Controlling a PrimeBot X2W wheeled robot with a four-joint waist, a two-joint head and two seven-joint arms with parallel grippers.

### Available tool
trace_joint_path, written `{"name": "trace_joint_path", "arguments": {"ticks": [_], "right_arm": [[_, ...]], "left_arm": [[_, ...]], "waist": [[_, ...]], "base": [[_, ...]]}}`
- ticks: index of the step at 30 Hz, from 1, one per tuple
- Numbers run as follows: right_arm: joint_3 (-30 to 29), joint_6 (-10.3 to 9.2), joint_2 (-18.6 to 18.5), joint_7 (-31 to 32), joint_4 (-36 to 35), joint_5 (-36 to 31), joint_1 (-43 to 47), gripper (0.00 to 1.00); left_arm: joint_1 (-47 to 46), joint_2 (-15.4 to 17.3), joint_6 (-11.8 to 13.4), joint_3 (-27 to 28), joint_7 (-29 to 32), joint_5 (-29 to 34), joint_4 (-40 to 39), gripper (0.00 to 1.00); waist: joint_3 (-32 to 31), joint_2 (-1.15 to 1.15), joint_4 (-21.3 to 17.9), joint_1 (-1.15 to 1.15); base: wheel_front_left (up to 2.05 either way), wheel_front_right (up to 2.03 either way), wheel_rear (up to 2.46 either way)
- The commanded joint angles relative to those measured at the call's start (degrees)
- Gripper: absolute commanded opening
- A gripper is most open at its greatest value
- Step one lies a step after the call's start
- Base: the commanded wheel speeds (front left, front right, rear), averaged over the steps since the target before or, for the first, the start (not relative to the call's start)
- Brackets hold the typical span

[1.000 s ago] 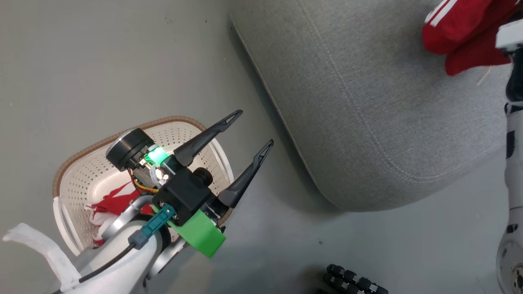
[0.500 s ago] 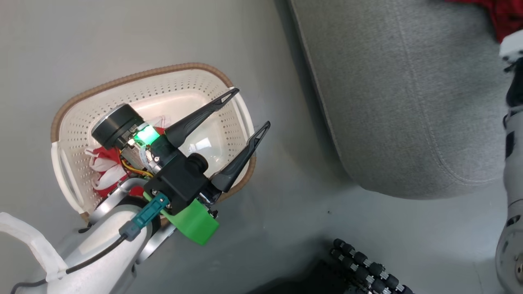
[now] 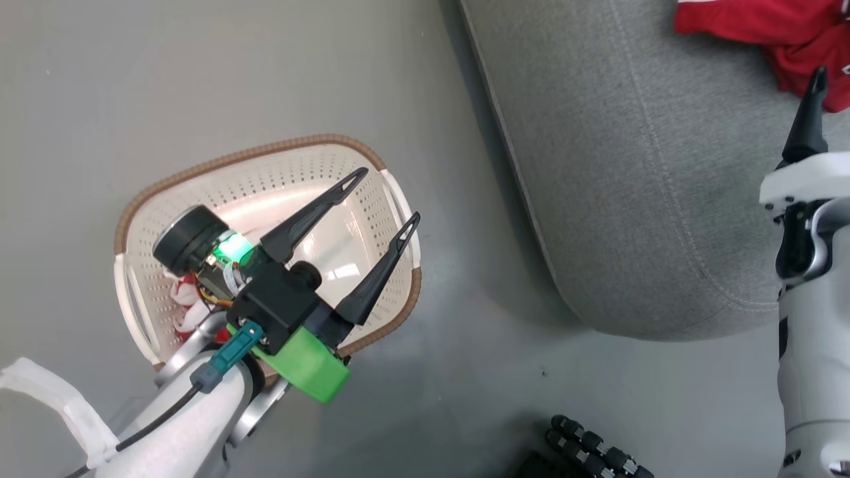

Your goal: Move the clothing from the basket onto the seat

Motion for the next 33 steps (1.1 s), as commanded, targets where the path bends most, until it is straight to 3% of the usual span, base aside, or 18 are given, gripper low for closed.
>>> {"name": "trace_joint_path", "arguments": {"ticks": [1,12,19,26,33], "right_arm": [[0.6,-0.02,0.3,-0.2,-1.6,-0.5,2.1,1.00],[8.8,-0.02,3.1,-0.2,-14.4,-3.2,13.6,1.00],[13.9,-0.02,4.3,-0.1,-21.0,-3.0,19.7,1.00],[18.2,-0.02,4.4,1.9,-24.9,-2.0,25.2,1.00],[21.4,-0.02,4.4,3.8,-28.4,-0.9,29.5,1.00]], "left_arm": [[1.4,-0.2,0.6,0.3,-0.7,-0.6,0.7,1.00],[8.4,-3.2,6.2,4.8,-6.1,-6.3,5.8,1.00],[12.2,-3.7,9.2,8.9,-8.0,-8.2,8.1,1.00],[15.1,-5.0,10.5,14.4,-8.4,-9.1,10.4,1.00],[20.8,-6.8,9.8,23.3,-8.4,-8.4,10.7,1.00]], "waist": [[-5.1,0.00,-0.6,0.00],[-15.5,0.00,2.8,0.00],[-19.6,0.00,8.2,0.00],[-22.9,0.00,13.8,0.00],[-26.5,0.00,16.8,0.00]], "base": [[0.00,0.00,0.00],[0.00,0.00,0.00],[0.00,0.00,0.00],[0.00,0.00,0.00],[0.00,0.00,0.00]]}}
